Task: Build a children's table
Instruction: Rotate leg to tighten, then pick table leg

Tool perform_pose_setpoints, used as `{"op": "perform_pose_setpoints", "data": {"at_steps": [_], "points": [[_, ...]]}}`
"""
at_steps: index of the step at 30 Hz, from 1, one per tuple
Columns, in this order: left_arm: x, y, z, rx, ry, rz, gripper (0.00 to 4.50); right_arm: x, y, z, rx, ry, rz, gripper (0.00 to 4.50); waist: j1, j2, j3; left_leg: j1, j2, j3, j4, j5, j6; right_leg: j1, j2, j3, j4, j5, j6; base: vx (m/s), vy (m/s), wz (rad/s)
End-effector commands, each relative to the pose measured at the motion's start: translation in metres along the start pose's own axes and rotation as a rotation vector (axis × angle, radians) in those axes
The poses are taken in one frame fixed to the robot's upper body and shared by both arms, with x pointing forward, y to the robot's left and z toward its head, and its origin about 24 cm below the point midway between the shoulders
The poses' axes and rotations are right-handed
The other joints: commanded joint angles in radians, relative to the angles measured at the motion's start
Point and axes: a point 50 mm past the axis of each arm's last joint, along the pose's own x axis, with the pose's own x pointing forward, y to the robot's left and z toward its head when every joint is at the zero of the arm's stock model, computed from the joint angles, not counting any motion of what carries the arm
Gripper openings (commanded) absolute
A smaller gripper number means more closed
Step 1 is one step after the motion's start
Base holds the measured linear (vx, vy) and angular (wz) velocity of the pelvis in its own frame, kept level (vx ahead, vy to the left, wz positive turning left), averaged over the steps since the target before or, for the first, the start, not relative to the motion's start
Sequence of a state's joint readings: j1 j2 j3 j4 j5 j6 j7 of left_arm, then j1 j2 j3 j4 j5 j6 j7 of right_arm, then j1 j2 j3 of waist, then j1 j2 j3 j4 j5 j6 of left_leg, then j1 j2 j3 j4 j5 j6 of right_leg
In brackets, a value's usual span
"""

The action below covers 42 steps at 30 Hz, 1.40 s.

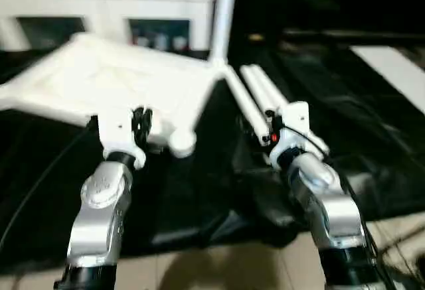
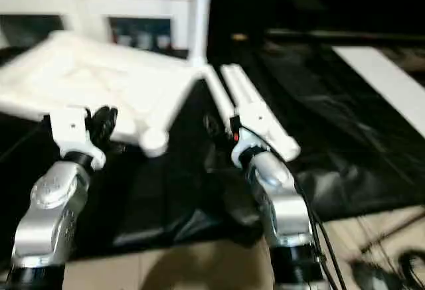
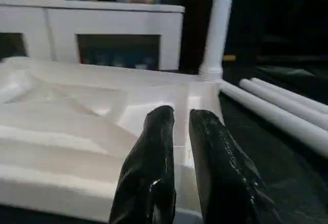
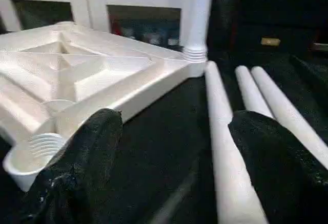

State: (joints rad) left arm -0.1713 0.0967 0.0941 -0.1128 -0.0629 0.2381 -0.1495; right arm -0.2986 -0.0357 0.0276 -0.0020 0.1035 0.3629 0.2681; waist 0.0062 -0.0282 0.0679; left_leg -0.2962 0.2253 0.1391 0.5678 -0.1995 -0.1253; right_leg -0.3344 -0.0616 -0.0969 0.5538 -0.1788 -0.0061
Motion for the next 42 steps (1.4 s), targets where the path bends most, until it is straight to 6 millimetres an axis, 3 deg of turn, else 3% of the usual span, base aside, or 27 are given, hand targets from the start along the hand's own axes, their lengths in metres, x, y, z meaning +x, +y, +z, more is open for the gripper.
{"op": "perform_pose_setpoints", "data": {"at_steps": [1, 5, 11, 12, 13, 14, 15, 16, 17, 18, 19, 20, 21, 22, 23, 24, 25, 26, 27, 28, 29, 31, 34, 37, 38, 39, 42], "points": [[0.001, -0.003, 0.005, 0.025, -0.012, -0.015, 0.77, -0.001, 0.0, 0.003, -0.004, -0.003, 0.006, 3.78, 0.004, 0.011, -0.069, 0.0, -0.014, 0.017, -0.075, -0.41, 0.079, 0.046, -0.046, 0.035, -0.073, -0.527, -0.127, 0.085, 0.006, 0.0], [0.0, -0.003, 0.006, 0.028, -0.01, -0.014, 0.77, 0.0, 0.002, 0.003, -0.004, -0.001, 0.015, 3.78, 0.007, 0.015, -0.082, 0.002, -0.017, 0.03, -0.072, -0.256, 0.126, 0.065, -0.039, 0.045, -0.036, -0.256, -0.269, 0.102, -0.007, 0.02], [0.0, -0.002, 0.006, 0.03, -0.009, -0.012, 0.77, 0.001, 0.004, 0.0, -0.043, 0.025, 0.037, 3.78, 0.033, 0.013, -0.102, -0.012, -0.05, 0.032, -0.047, -0.006, 0.206, 0.11, -0.017, 0.055, 0.004, 0.038, -0.317, 0.122, -0.011, 0.03], [0.0, -0.002, 0.006, 0.03, -0.008, -0.011, 0.77, 0.001, 0.005, -0.001, -0.041, 0.034, 0.046, 3.78, 0.051, -0.013, -0.099, -0.116, -0.089, 0.008, -0.01, 0.039, 0.306, 0.174, -0.033, 0.03, -0.01, 0.084, -0.266, 0.118, 0.0, 0.17], [0.0, -0.002, 0.006, 0.03, -0.006, -0.011, 0.77, 0.001, 0.006, -0.001, -0.053, 0.037, 0.051, 3.78, 0.046, 0.017, -0.115, -0.123, -0.095, -0.01, 0.011, 0.125, 0.403, 0.183, -0.058, 0.009, -0.014, 0.139, -0.205, 0.105, 0.022, 0.51], [0.0, -0.002, 0.006, 0.031, -0.006, -0.012, 0.77, 0.001, 0.006, -0.001, -0.061, 0.036, 0.051, 3.78, 0.037, 0.027, -0.113, -0.116, -0.091, -0.025, 0.018, 0.203, 0.441, 0.169, -0.045, -0.012, -0.005, 0.151, -0.188, 0.105, 0.022, 0.51], [-0.001, -0.002, 0.006, 0.03, -0.006, -0.011, 0.77, 0.001, 0.003, 0.0, -0.013, 0.024, 0.009, 3.78, 0.019, 0.045, -0.104, -0.038, -0.084, -0.068, 0.019, 0.356, 0.515, 0.116, 0.002, -0.053, 0.012, 0.095, -0.154, 0.148, 0.006, 0.7], [-0.001, -0.002, 0.006, 0.03, -0.006, -0.01, 0.77, 0.002, 0.003, 0.0, -0.006, 0.023, 0.005, 3.78, -0.028, 0.052, -0.103, 0.106, -0.019, -0.185, 0.011, 0.474, 0.666, -0.026, 0.029, -0.067, 0.094, -0.099, -0.103, 0.173, -0.05, 0.46], [-0.002, -0.001, 0.006, 0.03, -0.007, -0.009, 0.77, 0.002, 0.0, 0.002, 0.002, 0.017, -0.014, 3.78, -0.04, 0.066, -0.1, 0.174, 0.057, -0.186, 0.009, 0.448, 0.636, -0.095, 0.0, -0.032, 0.122, -0.231, -0.095, 0.173, -0.05, 0.46], [-0.002, 0.0, 0.006, 0.03, -0.007, -0.008, 0.77, 0.002, 0.0, 0.002, -0.004, 0.017, -0.012, 3.78, -0.019, 0.038, -0.081, 0.147, 0.103, -0.192, -0.016, 0.393, 0.611, -0.117, -0.04, 0.006, 0.17, -0.212, -0.04, 0.106, -0.078, 0.1], [-0.002, 0.0, 0.006, 0.03, -0.006, -0.005, 0.77, 0.003, 0.0, 0.002, -0.031, 0.018, -0.003, 3.78, -0.015, 0.01, -0.079, 0.139, 0.073, -0.151, -0.021, 0.257, 0.544, -0.125, -0.062, 0.044, 0.143, -0.11, -0.043, 0.088, -0.103, 0.0], [-0.002, 0.001, 0.006, 0.029, -0.005, -0.005, 0.77, 0.002, 0.0, 0.003, -0.032, 0.018, -0.009, 3.78, -0.003, -0.005, -0.066, 0.111, 0.019, -0.107, -0.015, 0.152, 0.476, -0.095, -0.068, 0.064, 0.089, -0.055, -0.078, 0.088, -0.103, 0.0], [-0.003, 0.001, 0.006, 0.027, -0.006, -0.004, 0.77, 0.002, -0.001, 0.003, -0.026, 0.018, -0.031, 3.78, 0.043, -0.057, -0.065, -0.023, -0.144, -0.023, 0.079, -0.047, 0.369, 0.08, -0.087, 0.174, 0.005, -0.129, -0.12, 0.114, -0.095, 0.13], [-0.003, 0.002, 0.006, 0.024, -0.008, -0.006, 0.77, 0.002, -0.002, 0.004, -0.017, 0.022, -0.056, 3.78, 0.081, -0.052, -0.073, -0.073, -0.135, -0.043, 0.156, -0.08, 0.276, 0.126, -0.145, 0.242, -0.019, -0.136, -0.172, 0.098, -0.064, 0.2], [-0.003, 0.002, 0.006, 0.023, -0.011, -0.007, 0.77, 0.002, -0.002, 0.005, -0.016, 0.024, -0.055, 3.78, 0.081, -0.052, -0.071, -0.087, -0.122, -0.053, 0.154, -0.03, 0.223, 0.129, -0.143, 0.232, -0.007, -0.051, -0.174, 0.098, -0.064, 0.2], [-0.004, 0.001, 0.007, 0.02, -0.011, -0.011, 0.77, 0.001, -0.001, 0.007, 0.03, 0.056, -0.051, 3.78, 0.073, -0.046, -0.069, -0.104, -0.108, -0.062, 0.114, 0.124, 0.133, 0.119, -0.118, 0.187, 0.032, 0.273, -0.151, 0.068, -0.066, 0.01], [-0.004, 0.002, 0.005, 0.021, 0.0, -0.01, 0.77, 0.001, -0.001, 0.008, 0.062, 0.074, -0.047, 3.78, 0.067, -0.018, -0.083, -0.097, -0.084, -0.063, 0.028, 0.28, 0.091, 0.099, -0.07, 0.119, 0.078, 0.565, -0.109, 0.0, 0.0, 0.0], [-0.004, 0.002, 0.005, 0.018, 0.008, -0.01, 0.77, 0.002, -0.001, 0.009, 0.081, 0.08, -0.038, 3.78, 0.066, 0.004, -0.086, -0.084, -0.069, -0.063, 0.002, 0.324, 0.095, 0.08, -0.057, 0.098, 0.083, 0.629, -0.091, 0.0, 0.0, 0.0], [-0.004, 0.002, 0.004, 0.012, 0.011, -0.013, 0.77, 0.002, 0.0, 0.011, 0.096, 0.081, -0.026, 3.78, 0.046, 0.028, -0.091, -0.079, -0.012, -0.093, 0.003, 0.364, 0.155, 0.057, -0.055, 0.091, 0.103, 0.629, -0.07, 0.0, 0.0, 0.0], [-0.004, 0.002, 0.004, 0.008, 0.01, -0.021, 0.77, 0.002, 0.0, 0.013, 0.111, 0.076, -0.023, 3.78, 0.046, 0.03, -0.096, -0.056, 0.017, -0.098, 0.017, 0.314, 0.169, 0.035, -0.071, 0.094, 0.09, 0.503, -0.094, 0.0, 0.0, 0.0], [-0.004, 0.002, 0.004, 0.009, 0.012, -0.029, 0.77, 0.002, -0.001, 0.015, 0.105, 0.083, -0.028, 3.78, 0.044, 0.023, -0.094, -0.056, 0.021, -0.095, 0.012, 0.26, 0.172, 0.037, -0.08, 0.101, 0.082, 0.452, -0.114, 0.0, 0.0, 0.0], [-0.005, 0.002, 0.004, 0.013, 0.018, -0.071, 0.77, 0.002, -0.004, 0.016, 0.049, 0.124, -0.053, 3.78, 0.058, 0.018, -0.079, -0.062, 0.005, -0.065, -0.008, 0.05, 0.12, 0.046, -0.087, 0.109, 0.05, 0.282, -0.179, 0.0, 0.0, 0.0], [-0.005, 0.001, 0.005, 0.029, 0.016, -0.131, 0.84, 0.002, -0.009, 0.015, -0.018, 0.206, -0.091, 4.08, 0.058, 0.015, -0.067, -0.053, 0.007, -0.047, -0.028, -0.086, 0.06, 0.044, -0.083, 0.109, 0.033, 0.061, -0.197, 0.0, 0.0, 0.0], [0.001, 0.002, 0.01, 0.119, -0.003, -0.204, 0.84, 0.004, -0.021, 0.017, -0.022, 0.287, -0.165, 4.36, 0.058, 0.013, -0.068, -0.05, 0.009, -0.035, -0.036, -0.124, 0.048, 0.034, -0.086, 0.109, 0.025, -0.065, -0.18, 0.0, 0.0, 0.0], [0.007, 0.005, 0.014, 0.173, -0.008, -0.24, 0.84, 0.007, -0.026, 0.018, -0.023, 0.311, -0.191, 4.45, 0.055, -0.002, -0.065, -0.052, 0.009, -0.031, -0.04, -0.133, 0.043, 0.031, -0.085, 0.109, 0.021, -0.099, -0.171, 0.0, 0.0, 0.0], [0.01, 0.007, 0.016, 0.203, -0.011, -0.261, 0.84, 0.008, -0.028, 0.019, -0.021, 0.328, -0.202, 4.45, 0.058, 0.005, -0.064, -0.048, 0.007, -0.029, -0.04, -0.146, 0.037, 0.026, -0.085, 0.11, 0.02, -0.127, -0.165, -0.056, 0.009, 0.0], [0.021, 0.014, 0.031, 0.238, -0.039, -0.346, 0.84, 0.01, -0.035, 0.018, -0.015, 0.408, -0.226, 4.45, 0.062, -0.003, -0.065, -0.042, 0.002, -0.019, -0.042, -0.151, 0.015, 0.017, -0.086, 0.112, 0.015, -0.178, -0.15, -0.037, -0.001, 0.01]]}}
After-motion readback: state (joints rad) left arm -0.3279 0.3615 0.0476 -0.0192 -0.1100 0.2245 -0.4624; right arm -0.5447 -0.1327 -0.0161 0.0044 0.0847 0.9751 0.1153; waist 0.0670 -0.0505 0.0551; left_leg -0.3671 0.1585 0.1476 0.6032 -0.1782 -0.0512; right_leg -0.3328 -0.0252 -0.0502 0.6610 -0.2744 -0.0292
